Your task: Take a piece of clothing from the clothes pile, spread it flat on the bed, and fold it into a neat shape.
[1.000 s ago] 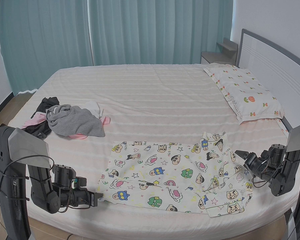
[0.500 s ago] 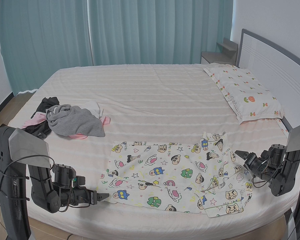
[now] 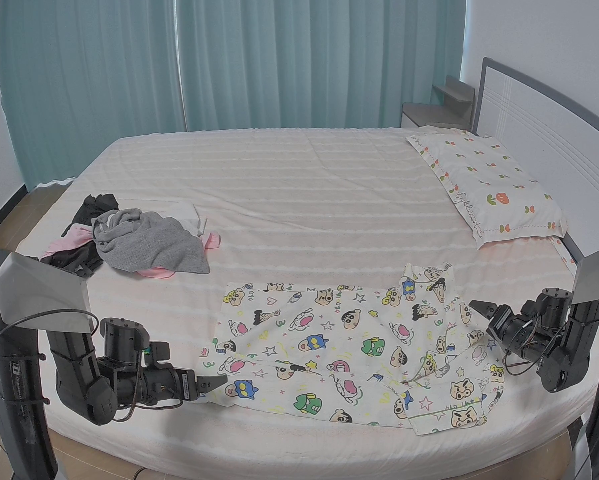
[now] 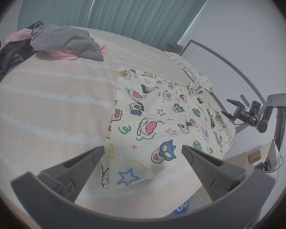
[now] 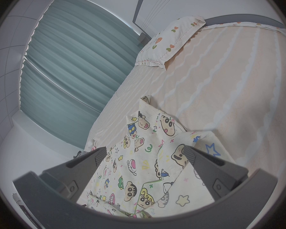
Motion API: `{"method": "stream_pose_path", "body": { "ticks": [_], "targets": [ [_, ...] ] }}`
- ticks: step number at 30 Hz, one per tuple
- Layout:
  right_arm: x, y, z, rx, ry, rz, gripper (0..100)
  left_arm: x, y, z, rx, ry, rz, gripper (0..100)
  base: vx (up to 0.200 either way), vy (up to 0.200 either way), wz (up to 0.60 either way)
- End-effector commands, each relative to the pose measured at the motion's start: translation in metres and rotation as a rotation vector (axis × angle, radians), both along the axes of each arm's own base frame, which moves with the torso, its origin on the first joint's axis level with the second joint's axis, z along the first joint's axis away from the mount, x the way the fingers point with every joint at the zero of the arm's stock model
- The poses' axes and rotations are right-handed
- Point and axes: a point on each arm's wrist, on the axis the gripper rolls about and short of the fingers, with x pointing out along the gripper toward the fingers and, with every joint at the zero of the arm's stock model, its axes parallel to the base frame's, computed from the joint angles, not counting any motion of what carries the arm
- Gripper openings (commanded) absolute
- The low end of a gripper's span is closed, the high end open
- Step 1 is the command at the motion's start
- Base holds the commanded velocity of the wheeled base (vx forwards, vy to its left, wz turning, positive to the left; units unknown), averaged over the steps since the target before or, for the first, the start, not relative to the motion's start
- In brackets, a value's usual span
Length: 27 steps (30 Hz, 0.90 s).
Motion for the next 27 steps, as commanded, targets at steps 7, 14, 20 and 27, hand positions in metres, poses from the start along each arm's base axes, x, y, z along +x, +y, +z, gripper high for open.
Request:
{"method": "stream_pose_path", "body": {
  "ticks": [7, 14, 20, 27],
  "targets": [
    [0.0010, 0.0000, 0.0022, 0.000, -0.020, 0.000, 100, -0.0004, 0.0052, -0.0148, 0.035, 0.016, -0.009, 100, 0.000, 0.000, 0.00],
    [0.0007, 0.0000, 0.0020, 0.000, -0.019, 0.000, 100, -0.0016, 0.0049, -0.0150, 0.033, 0.020, -0.011, 100, 0.000, 0.000, 0.00],
    [-0.0005, 0.0033, 0.0023, 0.000, -0.015, 0.009, 100, 0.0003, 0.0051, -0.0141, 0.032, 0.011, -0.007, 0, 0.000, 0.000, 0.00],
    [-0.0005, 0.0037, 0.0019, 0.000, -0.014, 0.011, 100, -0.0013, 0.0115, -0.0144, 0.043, 0.016, 0.015, 0, 0.000, 0.000, 0.00]
  ]
}}
